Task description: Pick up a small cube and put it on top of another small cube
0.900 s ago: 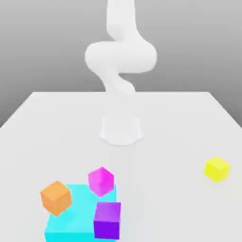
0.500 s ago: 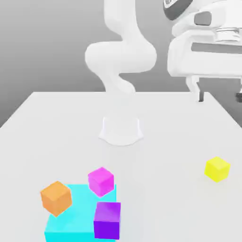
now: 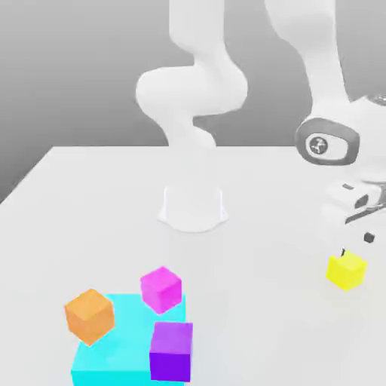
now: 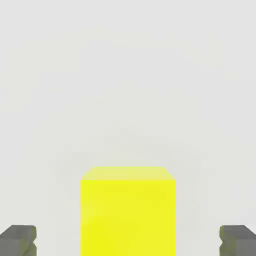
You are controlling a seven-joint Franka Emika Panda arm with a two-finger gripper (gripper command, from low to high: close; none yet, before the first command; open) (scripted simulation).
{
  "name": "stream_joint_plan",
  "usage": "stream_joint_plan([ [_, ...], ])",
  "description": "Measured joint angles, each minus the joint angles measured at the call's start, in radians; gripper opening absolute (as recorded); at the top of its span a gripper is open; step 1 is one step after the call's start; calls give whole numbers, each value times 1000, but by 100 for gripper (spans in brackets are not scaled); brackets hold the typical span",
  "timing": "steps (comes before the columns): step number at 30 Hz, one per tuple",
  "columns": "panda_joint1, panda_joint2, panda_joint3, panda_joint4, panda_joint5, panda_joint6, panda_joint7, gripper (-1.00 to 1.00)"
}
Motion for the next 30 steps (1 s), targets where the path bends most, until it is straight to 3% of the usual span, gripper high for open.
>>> stream_joint_plan([
  [4,117,95,-146,25,-129,67,98,0],
  [5,146,116,-180,30,-156,82,118,-100],
  [12,151,120,-187,31,-164,87,125,-100],
  [22,-9,-106,37,-28,177,-66,-132,-100],
  [30,-340,-298,-139,-9,254,-275,-208,-100],
])
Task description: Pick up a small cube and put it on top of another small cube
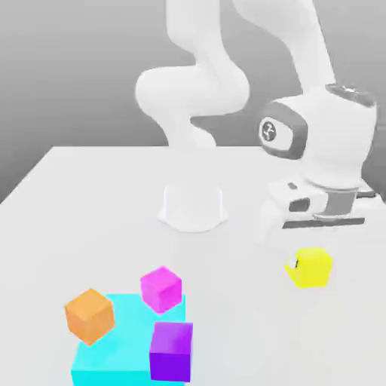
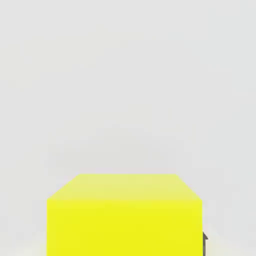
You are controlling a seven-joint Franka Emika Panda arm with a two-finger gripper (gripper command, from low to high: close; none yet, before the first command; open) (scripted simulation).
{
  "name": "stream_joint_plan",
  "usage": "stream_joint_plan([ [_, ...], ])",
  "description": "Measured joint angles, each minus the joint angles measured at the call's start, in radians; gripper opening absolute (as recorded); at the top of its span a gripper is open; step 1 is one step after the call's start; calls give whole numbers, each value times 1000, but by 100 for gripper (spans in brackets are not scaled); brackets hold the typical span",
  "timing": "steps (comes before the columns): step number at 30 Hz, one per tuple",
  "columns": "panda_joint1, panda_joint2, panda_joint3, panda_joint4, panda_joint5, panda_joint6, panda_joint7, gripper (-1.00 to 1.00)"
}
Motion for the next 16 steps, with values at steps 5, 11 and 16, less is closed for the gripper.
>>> stream_joint_plan([
  [5,-127,-128,-161,14,74,-132,-66,-100],
  [11,-215,-109,-267,-5,114,-88,-102,-100],
  [16,-218,-55,-268,-20,111,-19,-100,100],
])
